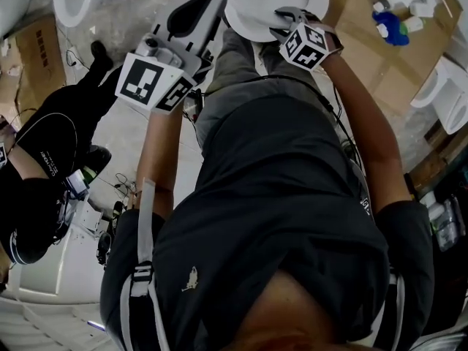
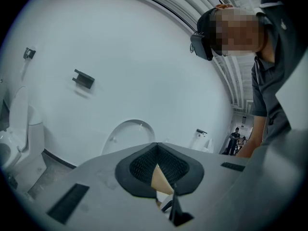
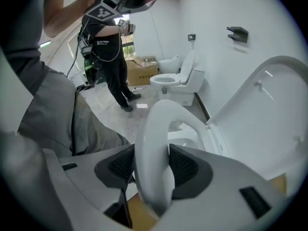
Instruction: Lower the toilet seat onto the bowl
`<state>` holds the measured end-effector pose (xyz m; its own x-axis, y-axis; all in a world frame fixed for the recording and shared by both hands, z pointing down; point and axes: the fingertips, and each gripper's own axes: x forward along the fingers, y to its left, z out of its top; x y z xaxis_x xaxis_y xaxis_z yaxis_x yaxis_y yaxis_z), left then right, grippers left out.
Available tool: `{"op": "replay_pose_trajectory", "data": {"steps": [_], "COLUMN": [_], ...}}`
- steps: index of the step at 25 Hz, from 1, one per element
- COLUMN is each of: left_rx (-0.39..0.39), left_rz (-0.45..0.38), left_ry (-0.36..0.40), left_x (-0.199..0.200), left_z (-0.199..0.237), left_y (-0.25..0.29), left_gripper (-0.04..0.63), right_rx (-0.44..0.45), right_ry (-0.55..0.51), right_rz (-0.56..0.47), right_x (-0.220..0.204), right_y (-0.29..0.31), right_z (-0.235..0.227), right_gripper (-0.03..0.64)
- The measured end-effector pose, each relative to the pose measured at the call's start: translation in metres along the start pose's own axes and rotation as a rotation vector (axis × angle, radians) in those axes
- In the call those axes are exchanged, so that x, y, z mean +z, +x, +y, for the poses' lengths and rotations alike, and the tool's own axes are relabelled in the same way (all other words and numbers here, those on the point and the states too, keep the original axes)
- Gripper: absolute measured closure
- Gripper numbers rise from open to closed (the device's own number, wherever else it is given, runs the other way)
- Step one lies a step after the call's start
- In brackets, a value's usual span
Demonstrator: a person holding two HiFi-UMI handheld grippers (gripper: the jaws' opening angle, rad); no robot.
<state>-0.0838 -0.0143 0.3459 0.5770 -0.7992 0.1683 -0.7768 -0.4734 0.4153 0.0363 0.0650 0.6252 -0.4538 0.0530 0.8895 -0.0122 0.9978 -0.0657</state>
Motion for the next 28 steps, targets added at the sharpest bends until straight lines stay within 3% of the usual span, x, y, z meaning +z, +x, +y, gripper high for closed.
{"op": "replay_pose_trajectory", "data": {"steps": [10, 19, 28], "left_rx": [-0.016, -0.019, -0.036], "left_rz": [0.059, 0.119, 0.178], "left_ry": [-0.029, -0.060, -0.098], "left_x": [-0.019, -0.043, -0.080], "left_z": [0.012, 0.026, 0.039], "left_y": [0.017, 0.019, 0.024], "left_gripper": [0.591, 0.591, 0.591], "right_rx": [0.101, 0.265, 0.310], "right_ry": [-0.075, -0.011, -0.002], "right_rz": [0.103, 0.171, 0.256], "right_x": [-0.026, -0.052, -0.081], "right_y": [0.055, 0.106, 0.155], "right_z": [0.047, 0.082, 0.102], "right_gripper": [0.382, 0.353, 0.348]}}
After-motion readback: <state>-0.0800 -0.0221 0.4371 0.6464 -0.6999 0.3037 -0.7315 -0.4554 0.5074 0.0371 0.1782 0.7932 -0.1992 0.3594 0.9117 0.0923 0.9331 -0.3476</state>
